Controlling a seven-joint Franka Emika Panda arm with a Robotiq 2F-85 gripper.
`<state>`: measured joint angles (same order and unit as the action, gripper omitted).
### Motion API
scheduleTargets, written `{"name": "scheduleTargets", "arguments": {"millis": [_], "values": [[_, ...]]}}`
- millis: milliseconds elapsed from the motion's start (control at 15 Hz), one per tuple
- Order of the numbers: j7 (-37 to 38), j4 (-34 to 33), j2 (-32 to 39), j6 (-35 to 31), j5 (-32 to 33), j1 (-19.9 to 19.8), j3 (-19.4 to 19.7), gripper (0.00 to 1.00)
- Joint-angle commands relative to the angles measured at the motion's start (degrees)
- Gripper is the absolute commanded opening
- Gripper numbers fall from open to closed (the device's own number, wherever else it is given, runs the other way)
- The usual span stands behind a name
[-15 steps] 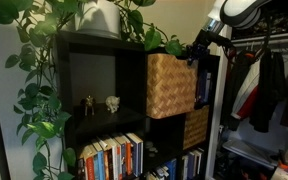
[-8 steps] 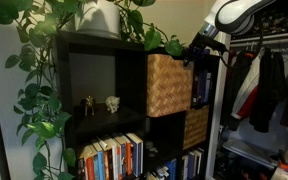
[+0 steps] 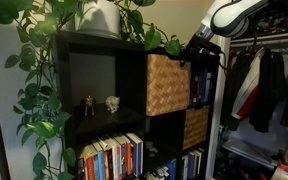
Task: Pull out the topmost basket, place the black object on the top of the book shelf into the basket
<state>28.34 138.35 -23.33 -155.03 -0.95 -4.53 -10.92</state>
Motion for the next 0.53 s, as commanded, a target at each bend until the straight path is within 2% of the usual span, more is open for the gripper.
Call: {"name": "scheduleTargets", "arguments": {"millis": [0, 133, 200, 267, 333, 467], "values": [[0.2, -2.2, 2.7, -2.3, 1.2, -0.8, -0.6, 0.04], [0.0, -2.4, 2.7, -2.1, 1.2, -0.7, -0.4, 0.03], [-0.7, -2.8, 2.0, 0.6, 0.2, 0.1, 0.2, 0.03], [-0.8, -3.1, 1.4, 2.5, -0.1, 0.4, 0.3, 0.29], [-1.2, -3.6, 0.4, 5.4, -0.5, 0.8, 0.7, 0.28], [-1.2, -6.0, -0.5, 11.6, -0.9, 1.2, 1.0, 0.37]]}}
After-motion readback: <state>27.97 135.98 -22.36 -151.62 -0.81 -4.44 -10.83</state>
